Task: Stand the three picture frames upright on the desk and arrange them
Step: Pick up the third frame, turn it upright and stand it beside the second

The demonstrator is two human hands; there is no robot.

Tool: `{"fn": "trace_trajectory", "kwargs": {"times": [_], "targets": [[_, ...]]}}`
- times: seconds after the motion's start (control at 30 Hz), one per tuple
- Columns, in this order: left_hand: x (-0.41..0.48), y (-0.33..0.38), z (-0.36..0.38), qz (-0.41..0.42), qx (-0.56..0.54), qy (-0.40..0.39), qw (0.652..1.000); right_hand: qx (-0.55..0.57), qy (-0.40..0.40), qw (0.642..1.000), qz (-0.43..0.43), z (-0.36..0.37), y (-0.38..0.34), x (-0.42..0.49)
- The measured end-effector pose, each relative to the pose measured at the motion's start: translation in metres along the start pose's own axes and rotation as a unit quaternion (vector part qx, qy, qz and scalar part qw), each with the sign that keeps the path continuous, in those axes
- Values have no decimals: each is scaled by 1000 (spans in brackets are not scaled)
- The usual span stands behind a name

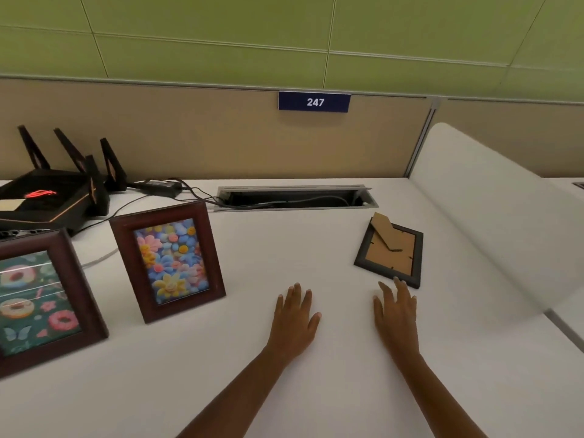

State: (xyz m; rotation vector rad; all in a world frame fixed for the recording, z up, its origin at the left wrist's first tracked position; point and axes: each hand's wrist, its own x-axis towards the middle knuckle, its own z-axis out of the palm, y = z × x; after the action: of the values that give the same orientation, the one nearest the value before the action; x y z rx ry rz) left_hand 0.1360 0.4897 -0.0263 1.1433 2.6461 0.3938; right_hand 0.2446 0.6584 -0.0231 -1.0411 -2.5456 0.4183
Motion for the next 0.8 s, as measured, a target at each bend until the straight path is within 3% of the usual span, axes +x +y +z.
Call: {"fn": "trace_trajectory", "kwargs": {"times": [0.23,0.43,0.5,0.8], "targets": [[33,26,-9,16,-66,-43,997,31,18,993,115,-11,27,21],[46,34,-14,-12,-177,-54,983,89,10,990,111,-11,22,17],[96,67,-11,3,-198,-64,978,99,28,987,120,-12,49,58],[116,92,-10,-13,-326,-52,944,97,-7,988,116,-6,50,54]]}}
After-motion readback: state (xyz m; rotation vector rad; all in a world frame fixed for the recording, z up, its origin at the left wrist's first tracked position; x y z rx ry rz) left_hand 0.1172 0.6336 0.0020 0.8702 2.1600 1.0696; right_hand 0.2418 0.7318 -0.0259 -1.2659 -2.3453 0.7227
